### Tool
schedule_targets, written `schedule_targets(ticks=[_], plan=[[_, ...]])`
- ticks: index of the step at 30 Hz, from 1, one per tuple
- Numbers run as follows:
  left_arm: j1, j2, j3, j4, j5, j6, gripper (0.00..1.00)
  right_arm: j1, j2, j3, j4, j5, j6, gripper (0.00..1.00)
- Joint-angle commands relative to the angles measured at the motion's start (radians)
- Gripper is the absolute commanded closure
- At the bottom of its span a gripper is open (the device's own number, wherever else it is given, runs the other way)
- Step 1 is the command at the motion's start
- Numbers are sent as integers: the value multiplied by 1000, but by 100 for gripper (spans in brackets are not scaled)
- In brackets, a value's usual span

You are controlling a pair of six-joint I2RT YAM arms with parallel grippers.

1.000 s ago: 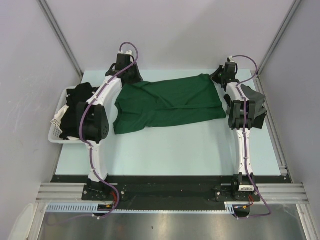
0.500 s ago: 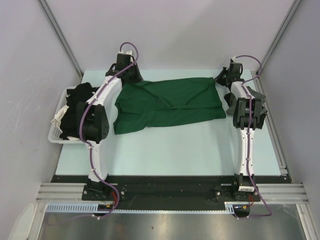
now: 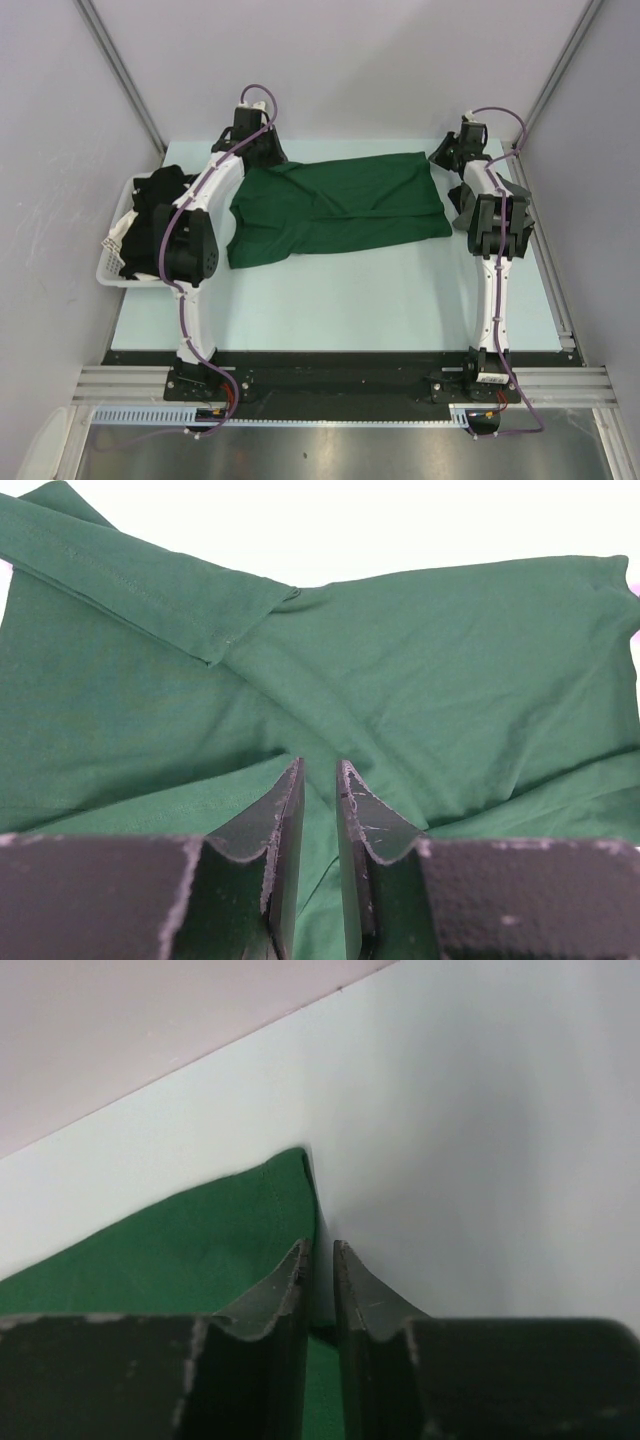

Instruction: Fold and stack the t-shirts

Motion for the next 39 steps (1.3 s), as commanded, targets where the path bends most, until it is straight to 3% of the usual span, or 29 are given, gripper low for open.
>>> schedule_targets(ticks=[1, 8, 23, 39], plan=[[-7, -35, 19, 13, 12, 1, 77, 0, 8, 91, 23, 8, -7, 77], [-7, -15, 30, 9, 16, 3, 77, 8, 77, 159, 102, -18, 13, 66], [-7, 14, 54, 5, 13, 15, 76, 11, 164, 202, 164, -35, 62, 64], [-6, 22, 70, -2, 12, 9, 77, 17, 180, 214, 172, -69, 111, 74]])
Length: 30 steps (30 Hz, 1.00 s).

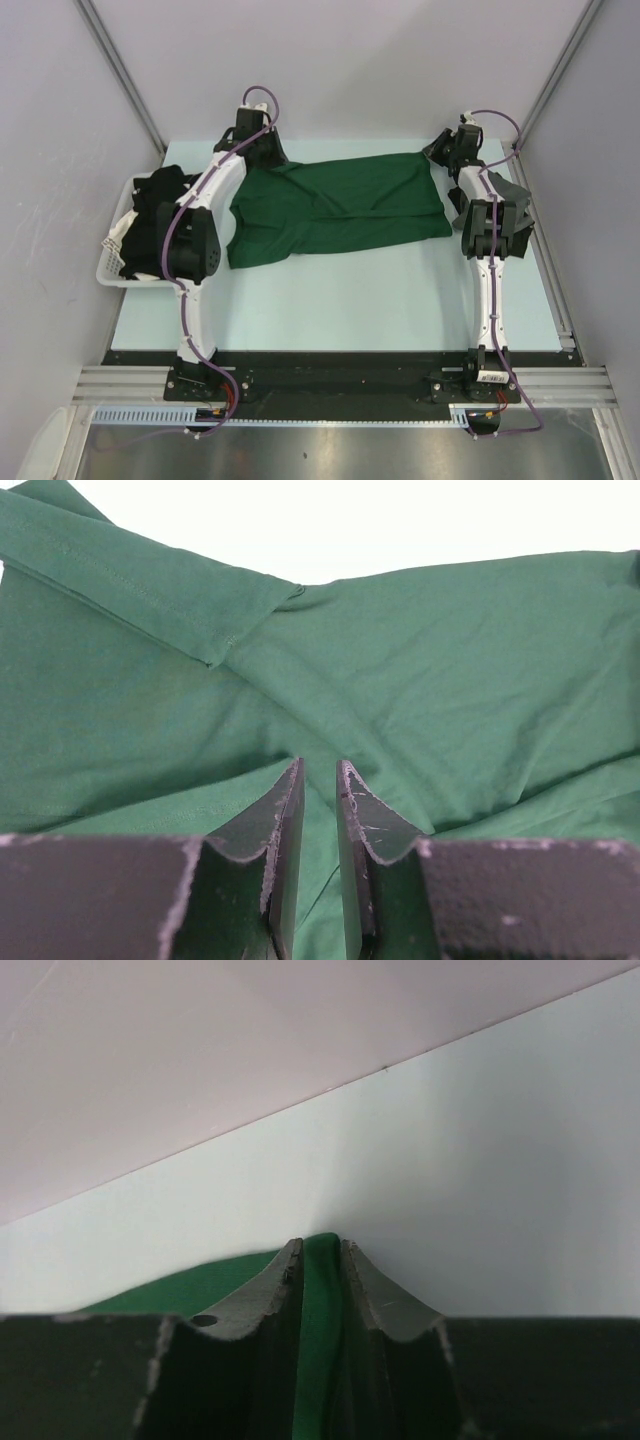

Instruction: Fold and stack the t-shirts

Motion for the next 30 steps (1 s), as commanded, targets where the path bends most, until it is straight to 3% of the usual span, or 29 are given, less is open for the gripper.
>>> schedule_targets(ticks=[1, 7, 11, 30], plan=[[-5, -13, 44, 7, 11, 6, 76, 10, 21, 48, 25, -21, 26, 74], [-4, -25, 29, 5, 10, 12, 77, 14, 23, 50, 27, -27, 30, 78], [-5, -27, 24, 5, 7, 12, 76, 14, 21, 53, 25, -24, 29, 100], [-5, -10, -1, -15, -13, 4, 78, 11, -85, 2, 130, -56, 20, 100]])
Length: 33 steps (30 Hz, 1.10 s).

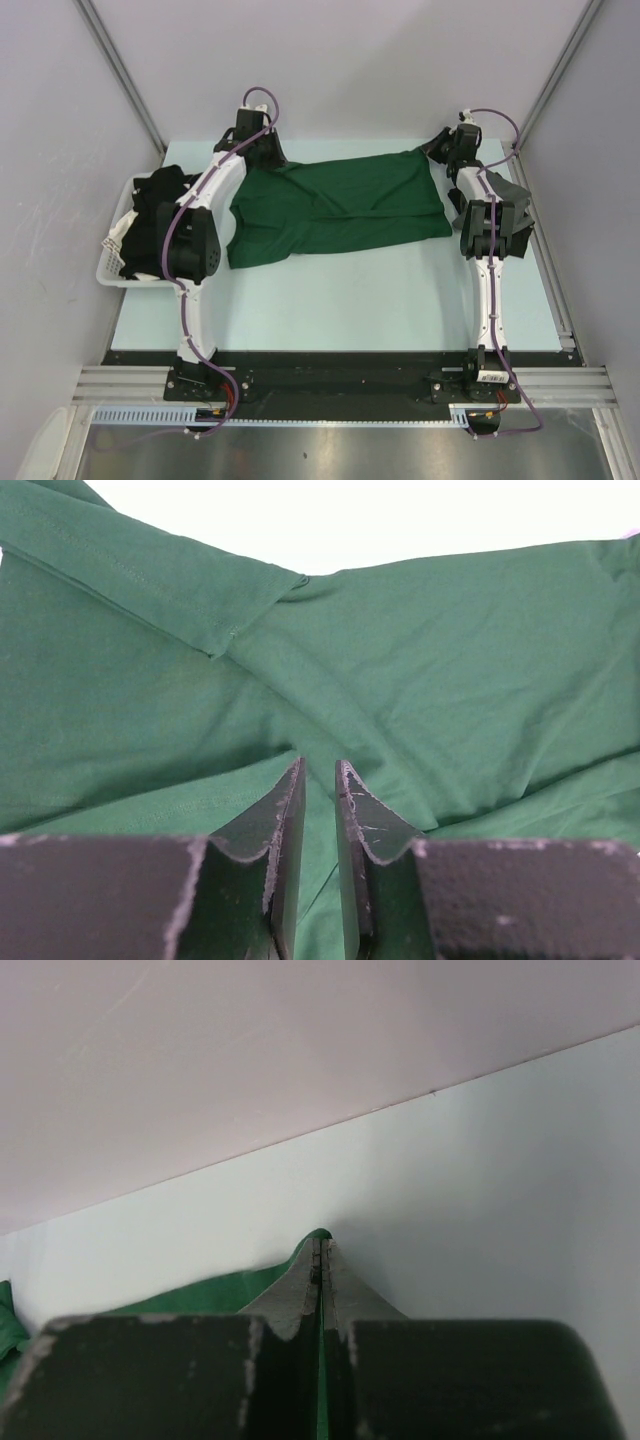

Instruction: Fold and stack the t-shirts

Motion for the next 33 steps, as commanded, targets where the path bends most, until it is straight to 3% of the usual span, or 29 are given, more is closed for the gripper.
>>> schedule_targets(ticks=[1, 11, 31, 33], plan=[[-4, -10, -1, -2, -28, 4, 78, 4, -101, -4, 51, -24, -11, 100], [16, 25, 8, -7, -64, 18, 68, 1, -179, -28, 31, -33, -45, 100], [76, 128, 100, 13, -32, 13, 65, -21, -236, -83, -14, -29, -89, 100], [79, 145, 114, 16, -29, 10, 65, -21, -231, -80, -18, -18, -97, 94]])
